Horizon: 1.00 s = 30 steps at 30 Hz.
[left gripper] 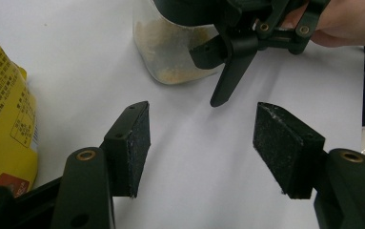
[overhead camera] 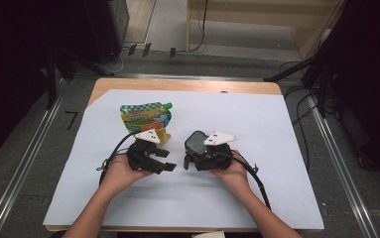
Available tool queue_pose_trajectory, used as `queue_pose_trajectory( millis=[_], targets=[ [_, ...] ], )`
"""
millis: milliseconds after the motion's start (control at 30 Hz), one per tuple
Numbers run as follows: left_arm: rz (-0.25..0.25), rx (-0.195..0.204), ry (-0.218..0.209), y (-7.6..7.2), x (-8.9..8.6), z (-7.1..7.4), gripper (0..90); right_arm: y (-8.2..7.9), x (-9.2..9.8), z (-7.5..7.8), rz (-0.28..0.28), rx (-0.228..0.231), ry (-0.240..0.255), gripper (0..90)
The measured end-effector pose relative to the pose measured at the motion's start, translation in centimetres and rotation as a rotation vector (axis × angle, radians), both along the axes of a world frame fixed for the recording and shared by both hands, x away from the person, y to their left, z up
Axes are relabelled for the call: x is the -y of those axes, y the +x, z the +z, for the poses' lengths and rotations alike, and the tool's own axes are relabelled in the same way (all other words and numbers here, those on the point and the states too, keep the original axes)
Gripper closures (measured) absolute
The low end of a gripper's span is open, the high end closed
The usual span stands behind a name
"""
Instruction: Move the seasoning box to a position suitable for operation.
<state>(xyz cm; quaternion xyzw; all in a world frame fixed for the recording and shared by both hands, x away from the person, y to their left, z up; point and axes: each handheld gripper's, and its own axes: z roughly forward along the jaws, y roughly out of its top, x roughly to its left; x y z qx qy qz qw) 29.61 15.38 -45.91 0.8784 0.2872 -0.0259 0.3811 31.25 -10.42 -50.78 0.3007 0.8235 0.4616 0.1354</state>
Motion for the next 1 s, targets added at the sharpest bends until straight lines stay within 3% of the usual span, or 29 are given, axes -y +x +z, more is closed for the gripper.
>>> queue_pose_trajectory(
  millis=[267, 600, 800, 1000],
  targets=[
    [-0.008, -0.003, 0.001, 0.0, 0.1, 0.0, 40.9, -0.5, 0.1, -0.1, -0.003, 0.004, -0.013, 15.7],
    [-0.007, -0.007, -0.003, -0.1, 0.4, -0.1, 43.4, -1.3, 1.5, 0.8, -0.013, -0.061, -0.018, 14.8],
    [-0.018, -0.003, 0.013, -0.2, 0.8, -0.1, 48.8, -2.7, 3.1, 2.0, -0.024, -0.098, -0.014, 15.7],
    [-0.025, 0.014, 0.005, 0.2, 1.2, -0.2, 58.5, -4.6, 4.8, 2.8, -0.011, -0.133, -0.008, 23.2]
  ],
)
